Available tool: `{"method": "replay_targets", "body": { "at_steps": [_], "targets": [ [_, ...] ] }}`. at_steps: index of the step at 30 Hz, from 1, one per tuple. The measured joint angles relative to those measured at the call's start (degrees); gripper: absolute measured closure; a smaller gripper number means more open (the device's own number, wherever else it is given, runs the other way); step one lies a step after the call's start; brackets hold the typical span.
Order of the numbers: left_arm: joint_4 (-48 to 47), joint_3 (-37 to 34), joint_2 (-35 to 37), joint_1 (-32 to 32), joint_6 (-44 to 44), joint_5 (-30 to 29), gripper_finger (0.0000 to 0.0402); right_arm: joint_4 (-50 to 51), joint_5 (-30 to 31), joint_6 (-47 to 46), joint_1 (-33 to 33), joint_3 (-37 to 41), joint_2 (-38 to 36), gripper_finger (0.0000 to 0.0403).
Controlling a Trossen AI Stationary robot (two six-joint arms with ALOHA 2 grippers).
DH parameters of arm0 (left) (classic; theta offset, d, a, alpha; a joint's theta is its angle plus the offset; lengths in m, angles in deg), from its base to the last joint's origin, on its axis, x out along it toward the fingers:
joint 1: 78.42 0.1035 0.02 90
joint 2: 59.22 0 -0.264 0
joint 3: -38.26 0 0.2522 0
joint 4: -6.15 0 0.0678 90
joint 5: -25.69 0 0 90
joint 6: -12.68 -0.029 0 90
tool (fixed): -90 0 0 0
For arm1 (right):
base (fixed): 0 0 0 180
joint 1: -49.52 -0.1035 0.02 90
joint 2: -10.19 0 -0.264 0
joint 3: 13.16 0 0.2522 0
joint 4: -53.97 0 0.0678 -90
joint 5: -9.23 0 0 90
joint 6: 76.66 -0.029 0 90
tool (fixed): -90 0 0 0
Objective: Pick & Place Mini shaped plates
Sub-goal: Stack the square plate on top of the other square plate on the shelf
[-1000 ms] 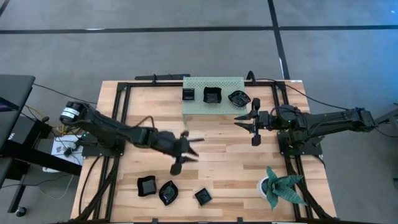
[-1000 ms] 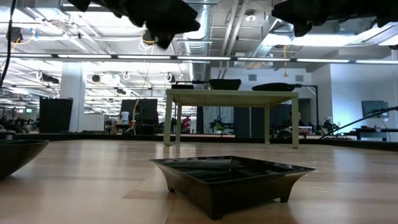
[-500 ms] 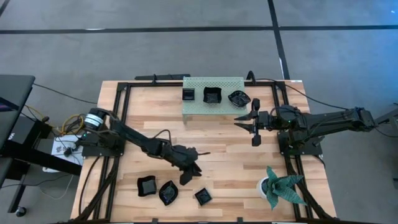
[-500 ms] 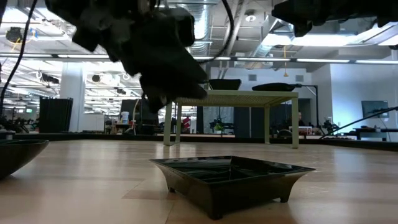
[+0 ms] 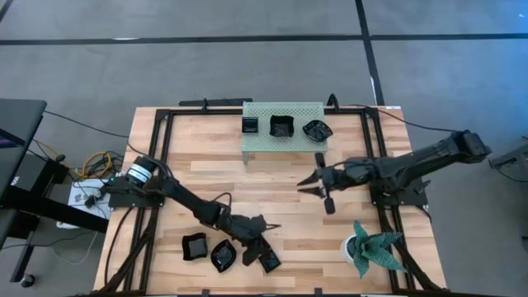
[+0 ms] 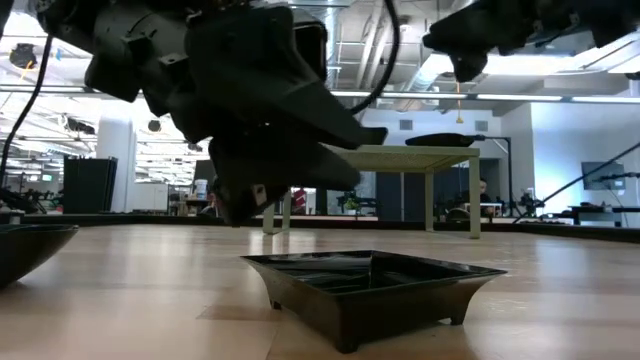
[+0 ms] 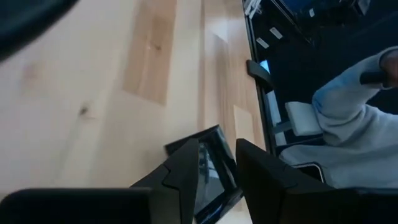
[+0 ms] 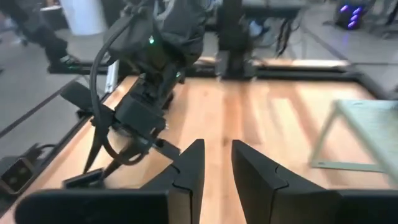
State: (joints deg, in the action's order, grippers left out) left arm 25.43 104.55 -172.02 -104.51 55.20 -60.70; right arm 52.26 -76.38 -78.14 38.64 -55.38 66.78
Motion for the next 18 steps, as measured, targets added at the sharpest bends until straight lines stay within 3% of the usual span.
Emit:
{"method": "replay_targets", "body": {
  "at_steps": [7, 18],
  "targets": [
    [-7.09, 1.95, -0.67, -0.92, -1.93, -0.87, 0.0293, -0.03, 0.01, -0.28, -5.64, -5.31, 10.73, 0.0327],
    [-12.42, 2.03, 1.07, -4.25, 2.98, -10.09, 0.0293, -0.47, 0.08, -4.74, -10.68, -7.26, 19.11, 0.0327]
  ]
}}
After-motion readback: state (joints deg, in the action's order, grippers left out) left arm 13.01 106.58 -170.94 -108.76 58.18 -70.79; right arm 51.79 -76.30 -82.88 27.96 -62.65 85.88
